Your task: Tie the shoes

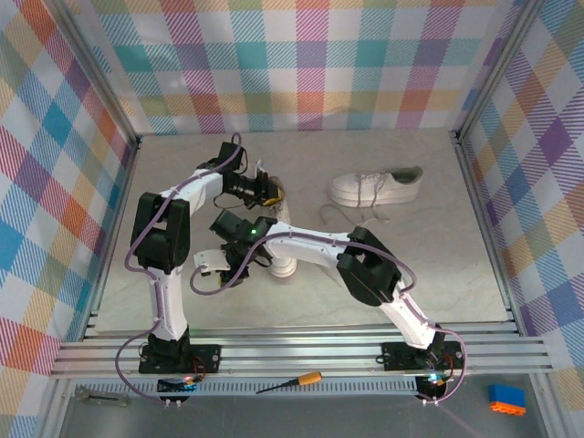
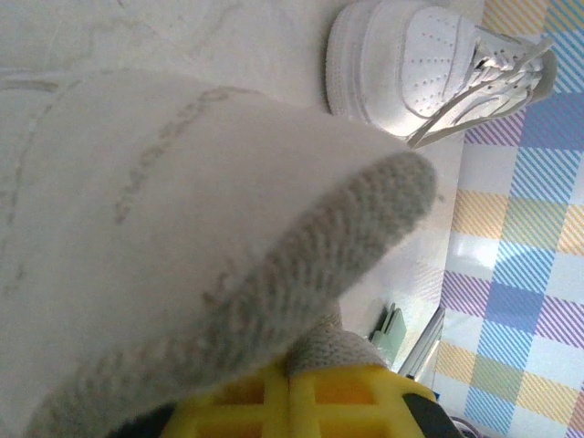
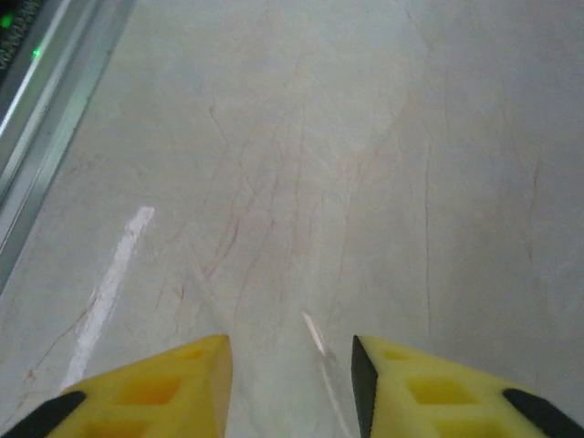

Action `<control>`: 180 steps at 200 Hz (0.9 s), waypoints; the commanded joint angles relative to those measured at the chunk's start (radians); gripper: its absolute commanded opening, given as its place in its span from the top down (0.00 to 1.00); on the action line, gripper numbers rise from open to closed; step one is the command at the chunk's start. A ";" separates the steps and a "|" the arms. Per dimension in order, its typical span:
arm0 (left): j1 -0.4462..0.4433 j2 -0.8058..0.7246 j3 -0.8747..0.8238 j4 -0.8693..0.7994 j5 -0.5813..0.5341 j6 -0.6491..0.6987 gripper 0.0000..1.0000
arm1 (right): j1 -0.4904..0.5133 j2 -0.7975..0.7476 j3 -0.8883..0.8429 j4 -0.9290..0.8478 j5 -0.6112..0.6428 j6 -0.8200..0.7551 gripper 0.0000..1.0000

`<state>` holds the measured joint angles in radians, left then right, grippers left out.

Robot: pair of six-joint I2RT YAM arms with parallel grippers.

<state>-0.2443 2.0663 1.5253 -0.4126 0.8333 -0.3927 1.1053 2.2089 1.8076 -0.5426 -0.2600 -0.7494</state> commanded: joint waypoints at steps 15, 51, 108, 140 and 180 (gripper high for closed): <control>0.025 -0.088 -0.070 0.112 -0.009 0.025 1.00 | -0.013 -0.247 -0.226 0.225 0.121 0.124 0.47; 0.023 -0.160 -0.156 0.257 -0.025 0.023 1.00 | -0.020 -0.528 -0.582 0.508 0.306 0.382 0.45; 0.004 -0.325 -0.340 0.471 -0.063 0.063 1.00 | -0.131 -0.803 -0.769 0.301 0.590 1.056 0.47; -0.044 -0.403 -0.392 0.455 -0.146 0.159 1.00 | -0.200 -0.833 -0.770 0.112 0.614 1.224 0.48; -0.080 -0.482 -0.455 0.490 -0.218 0.170 1.00 | -0.293 -0.891 -0.851 0.031 0.555 1.307 0.53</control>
<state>-0.3080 1.6524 1.1095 0.0097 0.6704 -0.2680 0.8597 1.3586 0.9947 -0.4053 0.3305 0.4374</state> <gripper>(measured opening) 0.053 0.474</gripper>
